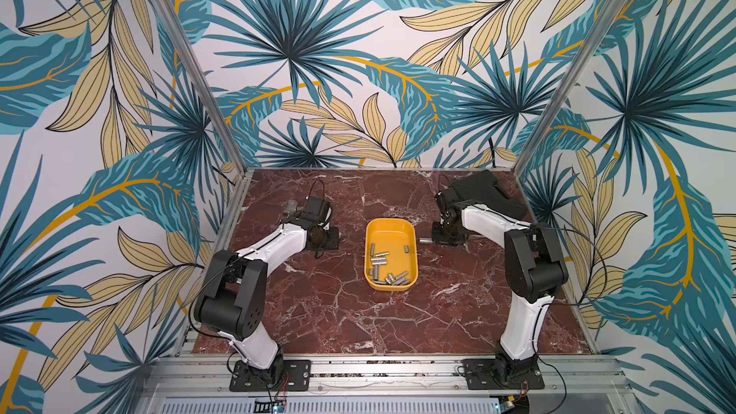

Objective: Take out the socket from the storage box
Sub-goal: Place the socket head at the center of the board.

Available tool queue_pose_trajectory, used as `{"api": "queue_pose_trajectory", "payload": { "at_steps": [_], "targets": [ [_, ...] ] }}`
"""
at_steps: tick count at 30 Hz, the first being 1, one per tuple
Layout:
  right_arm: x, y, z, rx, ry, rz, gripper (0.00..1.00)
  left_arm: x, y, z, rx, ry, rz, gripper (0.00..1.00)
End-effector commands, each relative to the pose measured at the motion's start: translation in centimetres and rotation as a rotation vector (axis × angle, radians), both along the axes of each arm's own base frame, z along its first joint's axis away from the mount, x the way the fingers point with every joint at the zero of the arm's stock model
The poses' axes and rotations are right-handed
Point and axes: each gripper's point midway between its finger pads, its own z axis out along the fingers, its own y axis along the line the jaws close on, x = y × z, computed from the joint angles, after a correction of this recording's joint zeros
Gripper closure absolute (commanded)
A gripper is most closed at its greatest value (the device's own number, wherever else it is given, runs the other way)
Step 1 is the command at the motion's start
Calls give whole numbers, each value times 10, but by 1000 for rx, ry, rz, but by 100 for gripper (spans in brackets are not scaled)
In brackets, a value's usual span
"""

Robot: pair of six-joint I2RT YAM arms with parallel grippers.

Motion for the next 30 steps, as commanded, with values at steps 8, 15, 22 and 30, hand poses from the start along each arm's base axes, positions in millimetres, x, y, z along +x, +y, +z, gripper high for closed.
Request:
{"api": "queue_pose_trajectory", "payload": {
  "at_steps": [8, 15, 22, 30],
  "targets": [
    [3, 2, -8, 10, 21, 13, 69, -8, -2, -1, -21, 4, -4, 48],
    [3, 2, -4, 10, 18, 17, 66, -9, -2, -2, -26, 5, -3, 48],
    [4, 0, 3, 6, 7, 18, 66, -8, -4, 5, -38, -10, -13, 48],
    [6, 1, 21, 14, -26, 22, 65, -5, -13, 19, -49, -33, -48, 48]
  ]
}}
